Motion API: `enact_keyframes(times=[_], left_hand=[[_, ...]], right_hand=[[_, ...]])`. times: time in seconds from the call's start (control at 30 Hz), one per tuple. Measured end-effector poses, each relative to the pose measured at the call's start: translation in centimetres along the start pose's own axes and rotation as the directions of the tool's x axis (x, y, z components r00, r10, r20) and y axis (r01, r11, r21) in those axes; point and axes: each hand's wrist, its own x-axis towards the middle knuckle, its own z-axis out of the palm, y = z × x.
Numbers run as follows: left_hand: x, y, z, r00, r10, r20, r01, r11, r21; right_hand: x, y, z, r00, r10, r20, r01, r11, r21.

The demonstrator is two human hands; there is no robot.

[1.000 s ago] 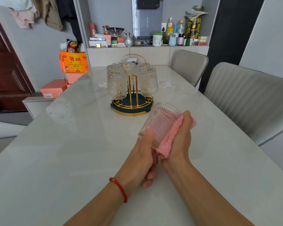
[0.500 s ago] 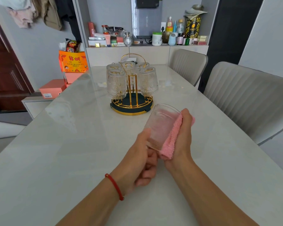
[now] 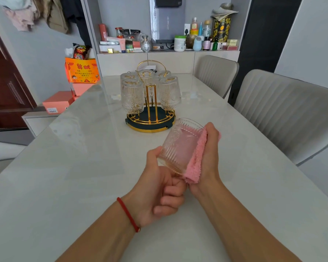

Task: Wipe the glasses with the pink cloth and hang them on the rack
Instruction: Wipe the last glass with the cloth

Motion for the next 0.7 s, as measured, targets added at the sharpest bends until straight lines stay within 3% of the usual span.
enact_keyframes(times=[0.2, 0.33, 0.43, 0.5, 0.53, 0.6, 0.7], left_hand=[[0.2, -0.6, 0.8, 0.970, 0.108, -0.220, -0.049, 0.966, 0.255], [0.0, -1.0, 1.2, 0.944, 0.222, -0.246, -0.103, 0.903, 0.418], [-0.1, -0.8, 0.1, 0.834, 0.516, -0.197, -0.205, 0.621, 0.757], [-0.5, -0.2, -0.9, 0.765, 0.629, -0.138, -0.193, 0.428, 0.883], [-0.6, -0.1, -1.4, 0.746, 0.654, -0.124, -0.182, 0.380, 0.907], [-0.8, 0.1, -2.1, 0.722, 0.681, -0.125, -0.187, 0.366, 0.912], [-0.8, 0.5, -2.8, 0.674, 0.714, -0.190, -0.259, 0.469, 0.844]], right_hand=[[0.1, 0.5, 0.1, 0.995, -0.023, -0.093, 0.025, 1.000, 0.016], [-0.1, 0.0, -0.2, 0.999, 0.018, -0.048, -0.015, 0.998, 0.055], [0.3, -1.2, -0.5, 0.999, 0.011, -0.036, -0.007, 0.995, 0.098], [0.7, -2.0, -0.8, 0.999, -0.016, -0.033, 0.020, 0.992, 0.128], [0.7, -2.3, -0.8, 0.999, -0.032, -0.022, 0.035, 0.989, 0.144], [0.9, -2.7, -1.0, 0.998, -0.059, -0.015, 0.061, 0.982, 0.180], [1.0, -3.0, -1.2, 0.996, -0.085, -0.007, 0.086, 0.991, 0.105]])
